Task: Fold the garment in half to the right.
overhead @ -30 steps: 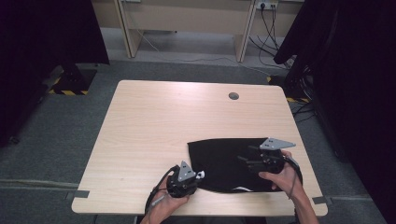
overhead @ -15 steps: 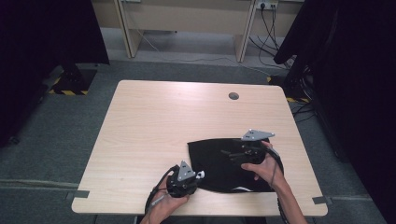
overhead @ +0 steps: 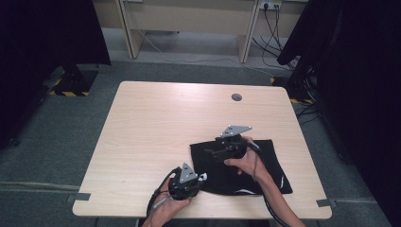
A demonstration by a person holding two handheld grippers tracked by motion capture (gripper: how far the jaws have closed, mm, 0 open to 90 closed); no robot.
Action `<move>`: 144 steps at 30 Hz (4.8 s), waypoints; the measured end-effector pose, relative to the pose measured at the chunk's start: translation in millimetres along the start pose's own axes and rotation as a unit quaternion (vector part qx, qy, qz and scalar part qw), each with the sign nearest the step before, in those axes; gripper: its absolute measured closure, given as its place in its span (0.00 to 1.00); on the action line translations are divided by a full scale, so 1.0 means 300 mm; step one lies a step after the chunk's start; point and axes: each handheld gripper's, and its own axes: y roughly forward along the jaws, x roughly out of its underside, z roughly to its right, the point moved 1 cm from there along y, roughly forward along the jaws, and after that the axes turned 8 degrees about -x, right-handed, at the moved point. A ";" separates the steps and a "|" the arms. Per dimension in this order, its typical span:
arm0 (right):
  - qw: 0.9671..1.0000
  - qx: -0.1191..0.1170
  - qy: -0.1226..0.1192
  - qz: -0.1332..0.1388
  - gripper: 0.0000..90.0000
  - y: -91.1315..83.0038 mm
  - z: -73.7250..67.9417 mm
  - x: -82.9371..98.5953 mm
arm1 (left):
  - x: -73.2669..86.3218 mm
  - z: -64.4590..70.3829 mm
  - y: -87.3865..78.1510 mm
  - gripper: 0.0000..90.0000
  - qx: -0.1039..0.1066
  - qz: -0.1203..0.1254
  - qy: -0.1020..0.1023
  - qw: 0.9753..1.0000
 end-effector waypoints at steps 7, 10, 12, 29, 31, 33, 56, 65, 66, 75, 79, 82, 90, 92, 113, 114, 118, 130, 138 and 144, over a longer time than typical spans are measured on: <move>1.000 -0.006 -0.012 -0.025 0.40 0.089 0.000 -0.037 | 0.000 0.000 0.000 0.83 -0.001 0.000 0.001 1.000; 0.999 -0.006 -0.018 -0.033 0.42 0.127 -0.001 -0.055 | 0.000 0.001 -0.001 0.83 -0.003 -0.001 0.001 1.000; 0.999 -0.009 -0.024 -0.043 0.43 0.151 -0.003 -0.063 | 0.000 0.001 0.000 0.83 -0.002 0.000 0.002 1.000; 0.993 -0.013 -0.068 -0.098 0.86 0.253 -0.008 -0.062 | 0.002 -0.001 -0.004 0.84 0.001 0.000 -0.001 1.000; 0.994 -0.017 -0.066 -0.090 0.89 0.250 -0.002 -0.063 | 0.002 -0.003 -0.006 0.85 0.001 0.004 -0.003 1.000; 0.995 -0.021 -0.063 -0.078 0.90 0.239 0.001 -0.069 | -0.002 -0.008 -0.013 0.85 0.001 0.007 -0.005 1.000; 0.998 -0.012 -0.041 0.050 0.93 -0.074 0.045 -0.181 | -0.279 0.054 -0.109 0.86 0.054 0.079 0.029 0.995; 0.998 0.015 -0.017 0.065 0.93 -0.211 0.120 -0.119 | -0.367 0.120 -0.040 0.86 0.058 0.081 0.049 0.994; 0.998 0.018 -0.015 0.064 0.93 -0.224 0.129 -0.110 | -0.372 0.129 -0.032 0.86 0.060 0.080 0.050 0.994; 0.997 0.044 0.010 0.055 0.93 -0.290 0.198 0.012 | -0.379 0.211 0.089 0.86 0.088 0.059 0.050 0.993; 0.997 0.054 0.021 0.048 0.93 -0.307 0.224 0.060 | -0.372 0.244 0.144 0.86 0.095 0.051 0.050 0.993; 0.997 0.060 0.028 0.047 0.93 -0.322 0.240 0.092 | -0.368 0.265 0.172 0.86 0.098 0.047 0.052 0.993; 0.995 0.094 0.036 0.012 0.87 -0.331 0.272 0.165 | -0.345 0.305 0.252 0.84 0.109 0.033 0.052 0.992; 0.994 0.104 0.040 0.006 0.81 -0.333 0.275 0.175 | -0.340 0.308 0.258 0.81 0.117 0.034 0.052 0.991; 0.984 0.154 0.088 -0.026 0.39 -0.368 0.270 0.185 | -0.266 0.148 0.133 0.35 0.114 0.051 -0.023 0.992; 0.983 0.154 0.090 -0.030 0.39 -0.362 0.272 0.187 | -0.255 0.141 0.140 0.34 0.104 0.047 -0.026 0.993; 0.979 0.166 0.106 -0.047 0.39 -0.329 0.295 0.198 | -0.215 0.143 0.180 0.29 0.077 0.013 -0.020 0.997; 0.982 0.147 0.091 -0.080 0.88 -0.297 0.344 0.194 | -0.166 0.208 0.207 0.24 0.011 -0.013 0.054 0.998; 0.981 0.176 0.052 -0.058 0.94 -0.387 0.301 0.178 | -0.164 0.213 0.204 0.27 0.010 -0.012 0.055 0.998; 0.976 0.184 0.077 -0.091 0.94 -0.346 0.354 0.284 | -0.164 0.217 0.204 0.27 0.008 -0.012 0.054 0.998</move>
